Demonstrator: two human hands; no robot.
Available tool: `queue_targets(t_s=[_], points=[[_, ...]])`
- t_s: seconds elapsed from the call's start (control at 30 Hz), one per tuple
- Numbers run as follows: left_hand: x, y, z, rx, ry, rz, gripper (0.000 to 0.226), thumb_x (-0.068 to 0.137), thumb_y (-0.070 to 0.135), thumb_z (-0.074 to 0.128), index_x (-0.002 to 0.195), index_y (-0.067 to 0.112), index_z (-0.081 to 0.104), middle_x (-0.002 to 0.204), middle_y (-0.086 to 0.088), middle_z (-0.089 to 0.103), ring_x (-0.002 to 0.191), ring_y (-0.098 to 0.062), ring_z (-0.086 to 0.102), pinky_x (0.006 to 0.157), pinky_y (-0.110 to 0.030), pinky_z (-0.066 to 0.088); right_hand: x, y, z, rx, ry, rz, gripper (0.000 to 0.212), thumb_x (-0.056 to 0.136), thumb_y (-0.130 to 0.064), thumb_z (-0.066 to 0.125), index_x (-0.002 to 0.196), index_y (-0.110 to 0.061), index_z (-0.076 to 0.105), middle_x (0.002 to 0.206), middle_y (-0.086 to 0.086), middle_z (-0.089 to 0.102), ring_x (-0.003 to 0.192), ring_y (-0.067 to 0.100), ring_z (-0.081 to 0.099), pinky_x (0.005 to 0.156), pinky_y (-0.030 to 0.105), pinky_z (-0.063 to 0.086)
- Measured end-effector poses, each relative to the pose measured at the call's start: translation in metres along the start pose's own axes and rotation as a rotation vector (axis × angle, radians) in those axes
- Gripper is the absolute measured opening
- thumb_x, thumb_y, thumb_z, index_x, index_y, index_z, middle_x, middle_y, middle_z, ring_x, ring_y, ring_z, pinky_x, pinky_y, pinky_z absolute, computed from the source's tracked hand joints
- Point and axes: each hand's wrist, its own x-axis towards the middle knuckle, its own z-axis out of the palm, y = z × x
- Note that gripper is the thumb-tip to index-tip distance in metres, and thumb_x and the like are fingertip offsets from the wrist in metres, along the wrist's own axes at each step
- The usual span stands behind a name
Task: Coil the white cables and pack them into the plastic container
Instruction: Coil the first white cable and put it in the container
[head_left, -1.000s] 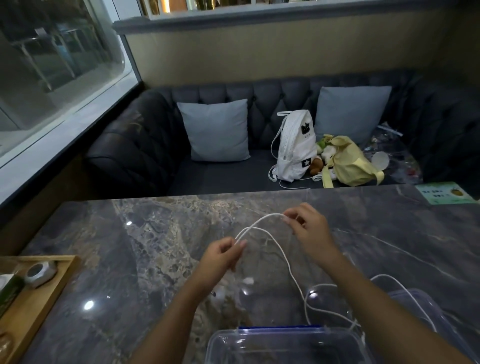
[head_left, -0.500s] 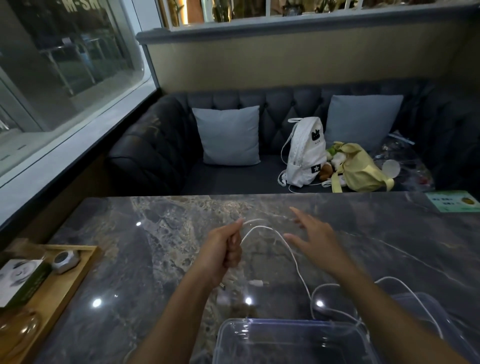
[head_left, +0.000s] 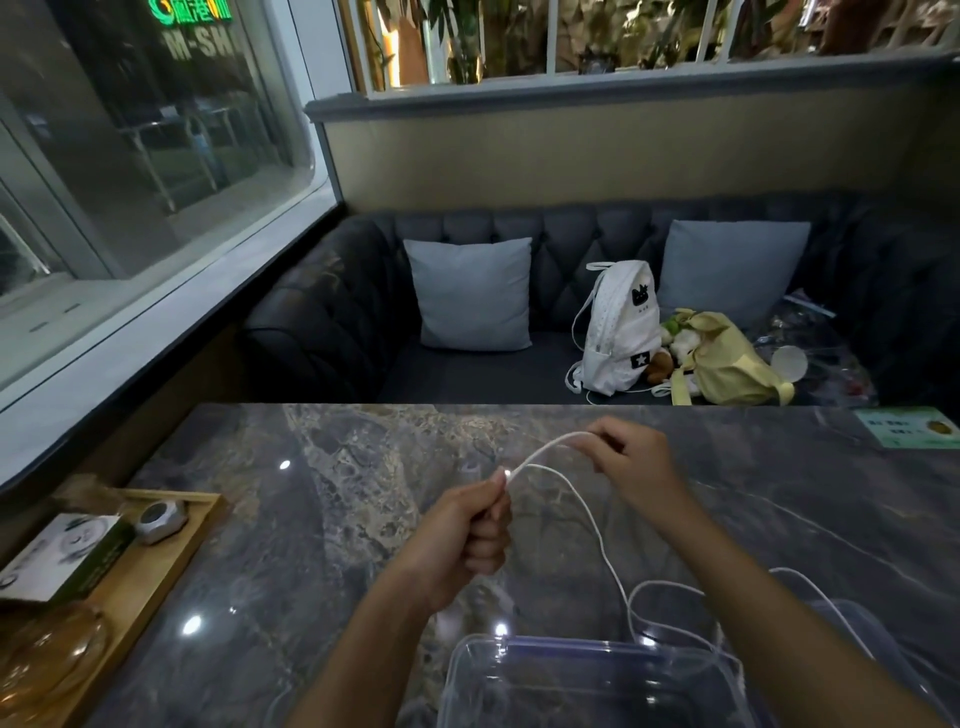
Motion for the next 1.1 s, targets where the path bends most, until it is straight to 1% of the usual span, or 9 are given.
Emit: queue_targets(t_s=[0.13, 0.27, 0.37, 0.5, 0.6, 0.73, 0.83, 1.0, 1.1], points=[[-0.013, 0.007, -0.015, -0.356, -0.074, 0.05, 0.033, 0.079, 0.031, 0.064, 0.053, 0.018, 0.048, 0.046, 0.009, 0.016, 0.038, -0.006, 0.01, 0.033, -0.017, 0.012, -0.005, 0.007, -0.01, 0.124, -0.054, 0.093, 0.008, 0.077, -0.008, 0.069, 0.083, -0.003, 0.067, 0.059, 0.001, 0.056, 0.045, 0.005, 0.048, 0.043, 0.016, 0.041], [-0.029, 0.02, -0.029, -0.596, -0.085, 0.181, 0.036, 0.053, 0.015, 0.087, 0.056, 0.016, 0.052, 0.05, 0.008, 0.015, 0.038, -0.006, 0.01, 0.035, -0.017, 0.011, -0.015, 0.012, -0.013, 0.051, -0.163, 0.061, 0.03, 0.077, 0.002, 0.066, 0.105, -0.01, 0.063, 0.073, 0.001, 0.055, 0.052, 0.011, 0.048, 0.052, 0.022, 0.044], [-0.038, 0.027, -0.037, -0.687, -0.024, 0.291, 0.03, 0.056, 0.013, 0.083, 0.059, 0.016, 0.053, 0.053, 0.01, 0.016, 0.04, -0.006, 0.011, 0.038, -0.018, 0.013, -0.023, 0.012, -0.01, -0.117, -0.151, -0.075, 0.024, 0.078, -0.001, 0.067, 0.1, -0.011, 0.065, 0.074, -0.004, 0.058, 0.054, 0.009, 0.048, 0.057, 0.021, 0.042], [-0.046, 0.035, -0.041, -0.7, 0.103, 0.352, 0.019, 0.059, 0.015, 0.071, 0.065, 0.014, 0.054, 0.052, 0.011, 0.022, 0.043, -0.005, 0.011, 0.037, -0.017, 0.015, -0.031, 0.003, -0.011, -0.404, -0.132, -0.369, 0.011, 0.075, -0.003, 0.07, 0.082, -0.01, 0.069, 0.076, 0.005, 0.069, 0.063, 0.02, 0.062, 0.059, 0.021, 0.041], [-0.048, 0.041, -0.034, -0.606, 0.176, 0.376, 0.021, 0.055, 0.016, 0.07, 0.073, 0.01, 0.058, 0.053, 0.006, 0.041, 0.043, -0.005, 0.019, 0.038, -0.015, 0.029, -0.036, -0.013, -0.008, -0.565, -0.201, -0.52, 0.013, 0.067, -0.005, 0.075, 0.074, -0.014, 0.068, 0.07, 0.001, 0.069, 0.06, 0.021, 0.065, 0.049, 0.022, 0.042], [-0.047, 0.041, -0.016, -0.288, 0.225, 0.383, 0.013, 0.083, 0.016, 0.048, 0.084, 0.008, 0.058, 0.066, -0.001, 0.059, 0.048, -0.008, 0.049, 0.05, -0.02, 0.047, -0.041, -0.037, -0.001, -0.549, -0.379, -0.506, 0.011, 0.084, -0.013, 0.057, 0.089, -0.018, 0.065, 0.092, -0.002, 0.066, 0.086, 0.017, 0.06, 0.062, 0.023, 0.031], [-0.05, 0.039, 0.0, -0.068, 0.221, 0.352, 0.027, 0.096, 0.013, 0.036, 0.084, 0.006, 0.058, 0.068, -0.005, 0.072, 0.056, -0.015, 0.067, 0.056, -0.025, 0.057, -0.046, -0.065, 0.0, -0.433, -0.445, -0.569, 0.011, 0.087, -0.016, 0.054, 0.092, -0.016, 0.063, 0.097, -0.002, 0.065, 0.087, 0.014, 0.057, 0.064, 0.019, 0.031], [-0.058, 0.034, 0.027, 0.252, 0.07, 0.298, 0.025, 0.093, 0.013, 0.044, 0.079, 0.004, 0.063, 0.064, -0.006, 0.066, 0.055, -0.014, 0.062, 0.054, -0.021, 0.051, -0.055, -0.103, -0.001, -0.272, -0.444, -0.598, 0.009, 0.085, -0.018, 0.056, 0.088, -0.016, 0.064, 0.092, 0.0, 0.065, 0.085, 0.015, 0.059, 0.073, 0.036, 0.049], [-0.064, 0.033, 0.033, 0.216, -0.019, 0.273, 0.029, 0.085, 0.024, 0.047, 0.064, 0.013, 0.064, 0.045, 0.001, 0.05, 0.035, -0.008, 0.041, 0.044, -0.022, 0.042, -0.052, -0.108, -0.009, -0.175, -0.336, -0.528, 0.008, 0.08, -0.017, 0.067, 0.086, -0.013, 0.069, 0.077, -0.007, 0.059, 0.069, -0.003, 0.049, 0.068, 0.016, 0.041]])
